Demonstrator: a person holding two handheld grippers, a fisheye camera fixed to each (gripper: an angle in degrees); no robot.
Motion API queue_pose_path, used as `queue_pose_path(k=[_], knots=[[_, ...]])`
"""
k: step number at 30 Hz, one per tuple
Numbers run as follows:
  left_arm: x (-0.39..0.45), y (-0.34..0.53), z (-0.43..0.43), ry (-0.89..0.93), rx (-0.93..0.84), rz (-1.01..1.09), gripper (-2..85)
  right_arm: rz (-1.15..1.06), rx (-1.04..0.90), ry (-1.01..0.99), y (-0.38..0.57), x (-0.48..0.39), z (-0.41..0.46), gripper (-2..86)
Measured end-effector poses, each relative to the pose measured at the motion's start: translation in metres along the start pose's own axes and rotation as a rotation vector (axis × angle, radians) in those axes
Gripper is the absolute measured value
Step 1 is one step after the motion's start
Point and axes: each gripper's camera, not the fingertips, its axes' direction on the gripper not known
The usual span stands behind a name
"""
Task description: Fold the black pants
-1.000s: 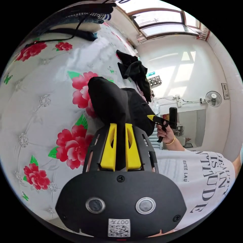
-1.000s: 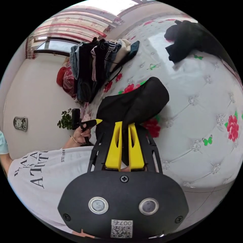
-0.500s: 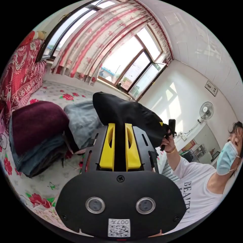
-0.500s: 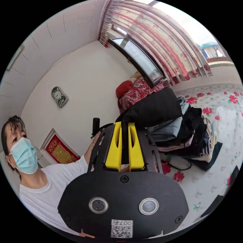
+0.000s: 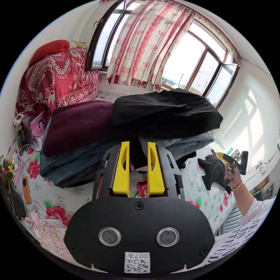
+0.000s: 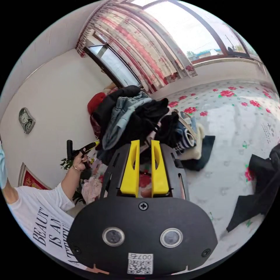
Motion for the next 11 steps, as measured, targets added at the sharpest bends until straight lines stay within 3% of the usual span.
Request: queue_pose_path(k=[2, 5, 8, 11], knots=[[0.012, 0.054, 0.019, 0.017, -0.055, -0.013, 7.6, 0.114, -0.096, 0.243, 0.059, 0.06, -0.014, 8.3], [0.037, 0.15, 0.07, 0.038, -0.273, -0.073, 7.0, 0.269, -0.195, 0.48, 0.118, 0.129, -0.041, 9.2], [0.072, 0.233, 0.117, 0.094, -0.517, -0.111, 6.3, 0.404, -0.187, 0.621, 0.146, 0.178, -0.07, 10.4], [0.111, 0.275, 0.151, 0.145, -0.672, -0.071, 6.2, 0.473, -0.169, 0.6, 0.146, 0.21, -0.07, 11.4]])
